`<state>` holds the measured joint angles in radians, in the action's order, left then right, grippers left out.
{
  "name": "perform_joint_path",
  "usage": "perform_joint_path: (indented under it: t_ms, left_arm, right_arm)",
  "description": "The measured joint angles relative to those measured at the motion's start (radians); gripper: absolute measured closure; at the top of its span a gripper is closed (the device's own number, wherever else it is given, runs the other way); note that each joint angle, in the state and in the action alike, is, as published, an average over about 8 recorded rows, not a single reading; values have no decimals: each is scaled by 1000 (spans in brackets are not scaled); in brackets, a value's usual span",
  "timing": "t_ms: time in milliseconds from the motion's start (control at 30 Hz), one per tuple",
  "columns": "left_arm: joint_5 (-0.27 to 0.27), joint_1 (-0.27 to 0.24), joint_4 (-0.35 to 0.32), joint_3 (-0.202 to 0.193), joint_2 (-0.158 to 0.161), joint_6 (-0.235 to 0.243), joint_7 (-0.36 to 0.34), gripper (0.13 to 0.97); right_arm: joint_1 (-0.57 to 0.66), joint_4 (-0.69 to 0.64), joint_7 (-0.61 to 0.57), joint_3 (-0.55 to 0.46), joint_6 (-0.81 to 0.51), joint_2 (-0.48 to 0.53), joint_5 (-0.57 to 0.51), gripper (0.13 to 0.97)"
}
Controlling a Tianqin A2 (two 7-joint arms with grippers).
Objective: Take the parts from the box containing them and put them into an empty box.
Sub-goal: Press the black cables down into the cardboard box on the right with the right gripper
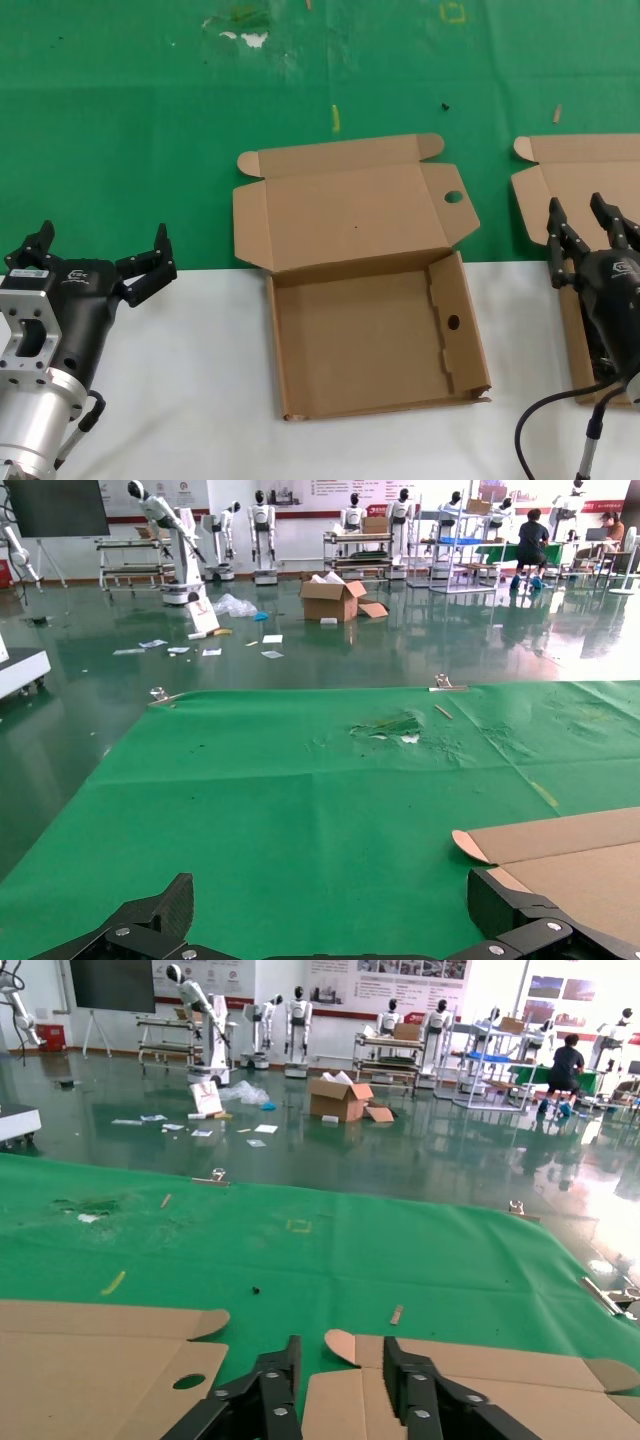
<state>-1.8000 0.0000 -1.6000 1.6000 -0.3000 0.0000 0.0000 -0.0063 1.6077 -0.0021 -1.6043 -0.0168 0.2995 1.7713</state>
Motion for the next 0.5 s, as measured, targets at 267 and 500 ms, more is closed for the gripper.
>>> perform_joint_path:
  t_ms: [267, 500]
  left_arm:
    - [0, 0, 0, 0, 0, 0, 0, 132]
    - [0, 0, 0, 0, 0, 0, 0, 132]
  right_arm:
    - [0, 0, 0, 0, 0, 0, 0, 742]
    - [0, 0, 0, 0, 0, 0, 0, 591]
